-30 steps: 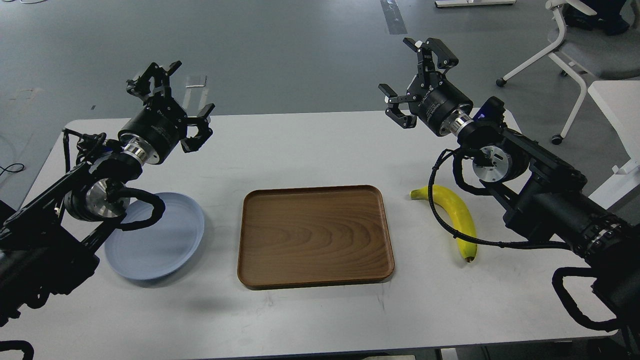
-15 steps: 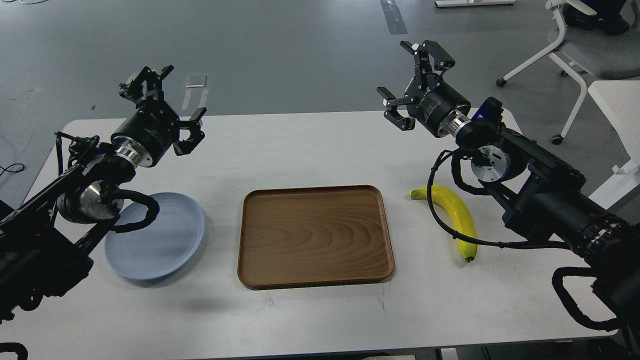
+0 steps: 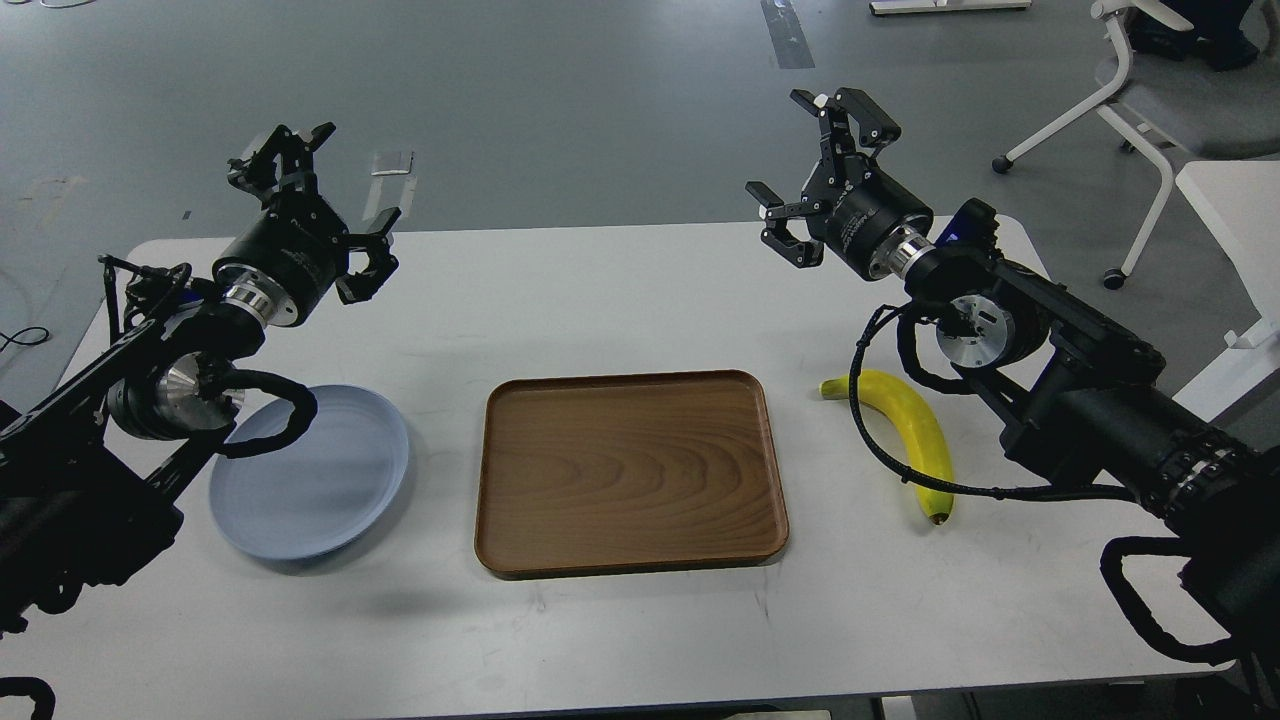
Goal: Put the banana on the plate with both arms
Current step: 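Move the left gripper down toward the light blue plate's rim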
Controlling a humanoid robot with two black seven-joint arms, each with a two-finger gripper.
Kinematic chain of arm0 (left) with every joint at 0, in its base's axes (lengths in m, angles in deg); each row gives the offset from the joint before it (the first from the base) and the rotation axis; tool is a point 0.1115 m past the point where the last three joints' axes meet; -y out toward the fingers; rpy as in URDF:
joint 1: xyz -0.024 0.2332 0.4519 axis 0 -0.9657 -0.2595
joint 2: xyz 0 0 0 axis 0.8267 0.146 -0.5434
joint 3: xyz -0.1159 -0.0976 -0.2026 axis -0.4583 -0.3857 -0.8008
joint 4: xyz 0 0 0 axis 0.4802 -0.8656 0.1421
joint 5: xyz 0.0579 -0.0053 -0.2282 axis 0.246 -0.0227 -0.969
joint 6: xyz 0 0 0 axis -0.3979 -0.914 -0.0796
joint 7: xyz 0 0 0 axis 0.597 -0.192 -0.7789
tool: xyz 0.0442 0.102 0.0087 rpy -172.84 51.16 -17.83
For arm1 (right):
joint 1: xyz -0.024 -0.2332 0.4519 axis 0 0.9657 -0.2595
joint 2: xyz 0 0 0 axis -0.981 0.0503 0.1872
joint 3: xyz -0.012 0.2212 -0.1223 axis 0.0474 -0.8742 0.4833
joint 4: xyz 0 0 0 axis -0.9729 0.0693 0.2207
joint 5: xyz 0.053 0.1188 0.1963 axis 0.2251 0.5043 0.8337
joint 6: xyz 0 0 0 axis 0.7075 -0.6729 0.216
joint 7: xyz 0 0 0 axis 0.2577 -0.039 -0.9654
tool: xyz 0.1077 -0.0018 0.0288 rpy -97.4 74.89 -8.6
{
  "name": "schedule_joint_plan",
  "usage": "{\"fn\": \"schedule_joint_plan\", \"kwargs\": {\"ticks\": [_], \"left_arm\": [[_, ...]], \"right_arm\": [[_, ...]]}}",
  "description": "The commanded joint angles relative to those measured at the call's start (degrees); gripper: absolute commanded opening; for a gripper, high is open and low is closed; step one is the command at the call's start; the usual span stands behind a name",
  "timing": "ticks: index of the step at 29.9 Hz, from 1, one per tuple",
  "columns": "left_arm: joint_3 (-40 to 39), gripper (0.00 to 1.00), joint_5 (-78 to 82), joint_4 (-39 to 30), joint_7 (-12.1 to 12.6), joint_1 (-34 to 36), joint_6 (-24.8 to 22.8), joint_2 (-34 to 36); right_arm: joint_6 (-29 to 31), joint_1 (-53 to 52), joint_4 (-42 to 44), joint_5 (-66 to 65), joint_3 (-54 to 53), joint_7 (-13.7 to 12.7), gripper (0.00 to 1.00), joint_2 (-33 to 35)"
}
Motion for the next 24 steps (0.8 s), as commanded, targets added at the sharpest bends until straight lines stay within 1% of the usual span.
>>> {"fn": "schedule_joint_plan", "kwargs": {"ticks": [1,9,11,12,13,14,15,16,17,19,20,21,22,23,24], "left_arm": [[0.2,0.98,0.5,-0.1,0.0,0.3,0.2,-0.1],[0.5,0.98,1.7,-0.1,-0.2,0.4,0.6,-0.1],[0.7,0.98,8.0,-0.7,-2.2,0.8,0.7,0.5],[0.7,0.98,16.8,-1.2,-5.3,1.2,1.8,1.5],[0.7,0.98,22.5,-1.7,-7.1,1.3,3.3,2.1],[0.7,0.98,27.2,-2.3,-8.2,1.4,4.8,2.8],[0.9,0.98,36.3,-4.8,-9.5,1.4,8.8,4.7],[1.6,0.98,44.0,-7.8,-8.9,0.9,12.1,6.8],[2.5,0.98,47.0,-9.1,-8.4,0.6,13.0,8.2],[10.5,0.98,55.2,-12.7,-6.0,0.1,13.9,16.1],[10.5,0.98,55.2,-12.7,-5.9,0.1,13.9,16.1],[15.7,0.98,57.9,-12.9,-5.7,0.2,14.3,19.7],[20.3,0.98,60.7,-12.6,-5.7,0.4,15.8,22.4],[22.4,0.98,62.1,-12.2,-5.7,0.4,17.2,23.4],[25.9,0.98,64.9,-10.5,-5.8,0.0,20.8,25.0]], "right_arm": [[0.1,0.0,0.0,0.0,0.1,0.0,1.00,-0.1],[0.4,-0.4,-0.4,0.0,0.7,0.0,1.00,0.2],[0.4,-0.6,-0.4,0.0,1.1,0.0,1.00,0.2],[0.3,-0.6,-0.4,0.0,1.1,0.0,1.00,0.1],[0.1,-0.6,-0.4,0.0,1.2,0.1,1.00,0.0],[0.1,-0.6,-0.3,-0.1,1.2,0.1,1.00,0.0],[0.0,-0.6,-0.4,-0.1,1.3,0.0,1.00,0.0],[0.0,-0.7,-0.4,0.0,1.3,0.1,1.00,0.2],[0.0,-0.7,-0.4,0.0,1.3,0.0,1.00,0.3],[0.0,-0.7,-0.4,0.0,1.3,0.0,1.00,0.7],[0.0,-0.7,-0.4,0.0,1.3,0.0,1.00,0.7],[0.0,-0.6,-0.4,0.0,1.2,0.1,1.00,0.9],[0.0,-0.4,-0.4,0.0,1.2,0.1,1.00,1.1],[0.0,-0.3,-0.5,0.0,1.2,0.1,1.00,1.2],[0.0,-0.2,-0.5,0.0,1.2,0.1,1.00,1.3]]}}
